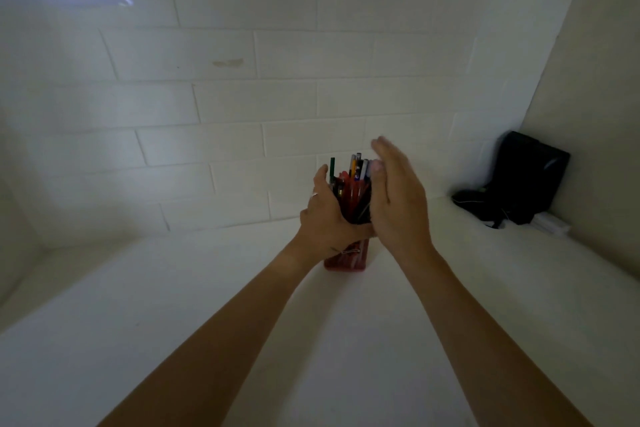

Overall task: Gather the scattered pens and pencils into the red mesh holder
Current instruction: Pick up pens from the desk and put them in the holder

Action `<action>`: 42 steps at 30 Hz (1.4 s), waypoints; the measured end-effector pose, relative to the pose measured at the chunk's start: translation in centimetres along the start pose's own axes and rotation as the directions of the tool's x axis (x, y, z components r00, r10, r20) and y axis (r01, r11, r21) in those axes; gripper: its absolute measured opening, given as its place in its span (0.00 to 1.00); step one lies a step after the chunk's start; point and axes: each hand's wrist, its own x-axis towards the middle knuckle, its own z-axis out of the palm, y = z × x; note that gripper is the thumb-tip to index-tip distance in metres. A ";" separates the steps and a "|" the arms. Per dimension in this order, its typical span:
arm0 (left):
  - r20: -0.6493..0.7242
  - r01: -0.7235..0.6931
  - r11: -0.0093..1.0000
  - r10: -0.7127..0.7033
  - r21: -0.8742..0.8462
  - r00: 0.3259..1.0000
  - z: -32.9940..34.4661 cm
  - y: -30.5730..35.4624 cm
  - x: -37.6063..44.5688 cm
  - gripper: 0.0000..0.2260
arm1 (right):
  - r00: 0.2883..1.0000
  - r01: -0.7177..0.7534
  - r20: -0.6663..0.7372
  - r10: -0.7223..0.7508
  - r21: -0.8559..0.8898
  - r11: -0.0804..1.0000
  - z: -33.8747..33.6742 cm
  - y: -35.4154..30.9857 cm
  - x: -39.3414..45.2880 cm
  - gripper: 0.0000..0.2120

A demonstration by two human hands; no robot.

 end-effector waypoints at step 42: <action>-0.017 -0.048 0.907 0.045 -0.419 0.999 1.3 -2.4 0.9 0.20 | 0.913 -0.400 0.239 0.330 0.370 0.839 3.9 2.6 -3.0 0.16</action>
